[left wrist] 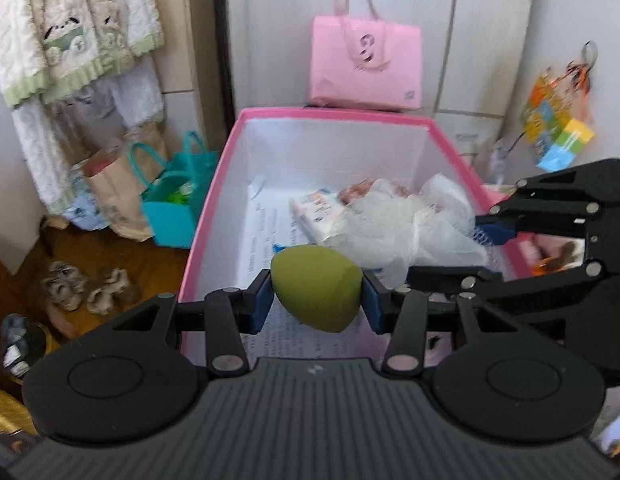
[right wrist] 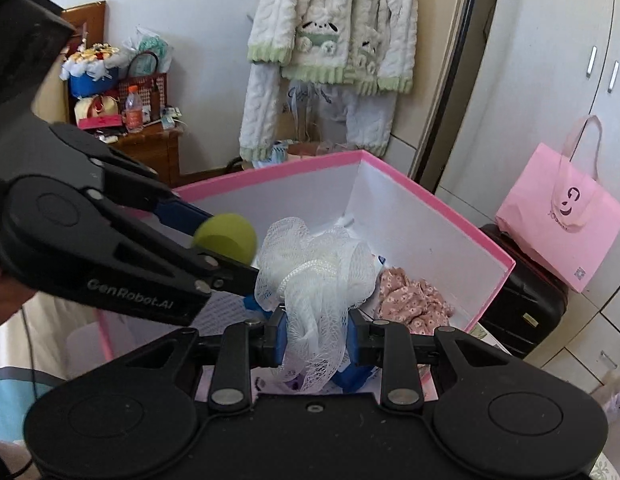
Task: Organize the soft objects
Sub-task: 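Open both grippers to drop the sponge and mesh puff into the shoebox, then move both grippers toward the white fluffy plush with brown ears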
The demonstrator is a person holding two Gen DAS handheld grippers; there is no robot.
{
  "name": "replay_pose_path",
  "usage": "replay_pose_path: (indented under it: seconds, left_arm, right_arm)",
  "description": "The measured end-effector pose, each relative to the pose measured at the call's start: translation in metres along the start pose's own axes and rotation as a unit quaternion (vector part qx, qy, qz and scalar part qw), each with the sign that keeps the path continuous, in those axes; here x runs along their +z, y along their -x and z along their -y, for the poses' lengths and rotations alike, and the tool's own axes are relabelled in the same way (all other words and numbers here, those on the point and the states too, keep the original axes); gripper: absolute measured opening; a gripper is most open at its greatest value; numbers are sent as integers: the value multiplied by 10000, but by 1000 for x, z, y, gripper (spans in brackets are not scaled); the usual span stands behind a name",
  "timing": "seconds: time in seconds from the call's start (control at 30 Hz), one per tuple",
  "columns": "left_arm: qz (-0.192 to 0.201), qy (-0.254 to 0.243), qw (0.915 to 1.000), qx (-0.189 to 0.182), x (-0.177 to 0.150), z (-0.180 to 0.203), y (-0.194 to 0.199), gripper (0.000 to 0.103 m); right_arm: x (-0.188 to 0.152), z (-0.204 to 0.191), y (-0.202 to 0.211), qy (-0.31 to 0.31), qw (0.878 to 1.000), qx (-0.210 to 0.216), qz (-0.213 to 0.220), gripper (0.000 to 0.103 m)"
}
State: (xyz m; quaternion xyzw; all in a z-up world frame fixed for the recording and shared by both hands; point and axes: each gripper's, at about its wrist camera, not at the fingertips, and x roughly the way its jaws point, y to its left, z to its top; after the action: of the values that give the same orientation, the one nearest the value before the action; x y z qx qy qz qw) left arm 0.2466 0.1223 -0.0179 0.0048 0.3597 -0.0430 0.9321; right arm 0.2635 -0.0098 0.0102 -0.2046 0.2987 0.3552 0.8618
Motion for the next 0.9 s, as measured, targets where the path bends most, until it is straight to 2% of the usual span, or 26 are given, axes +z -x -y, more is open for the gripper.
replay_pose_path:
  seconds: [0.1, 0.13, 0.2, 0.27, 0.3, 0.33, 0.43, 0.53, 0.67, 0.9]
  left_arm:
    - [-31, -60, 10000, 42, 1, 4, -1, 48]
    - [-39, -61, 9999, 104, 2, 5, 0, 49]
    - [107, -78, 9995, 287, 2, 7, 7, 65]
    - [258, -121, 9991, 302, 3, 8, 17, 71]
    - [302, -123, 9992, 248, 3, 7, 22, 74]
    - [324, -101, 9992, 196, 2, 7, 27, 74]
    - [407, -21, 9991, 63, 1, 6, 43, 75]
    - [522, -26, 9986, -106, -1, 9, 63, 77]
    - [669, -203, 9970, -331, -3, 21, 86, 78]
    - [719, -377, 9926, -903, -6, 50, 114, 79]
  right_arm:
    - [-2, 6, -9, -69, 10000, 20, -60, 35]
    - [-3, 8, -9, -103, 9999, 19, -24, 40]
    - [-6, 11, -5, -161, 9998, -66, 51, 49]
    - [-10, 15, 7, -229, 9994, -131, 222, 59]
    - [-12, 17, 15, -291, 9990, -80, 339, 68]
    - [-15, 20, 24, -372, 9983, 19, 445, 70]
    - [-24, 30, 57, -665, 9948, 230, 731, 70]
    - [-35, 38, 94, -884, 9906, 268, 1013, 71]
    - [-52, 45, 134, -1008, 9876, 12, 1204, 74]
    - [-89, 68, 188, -1432, 9803, -530, 1255, 77]
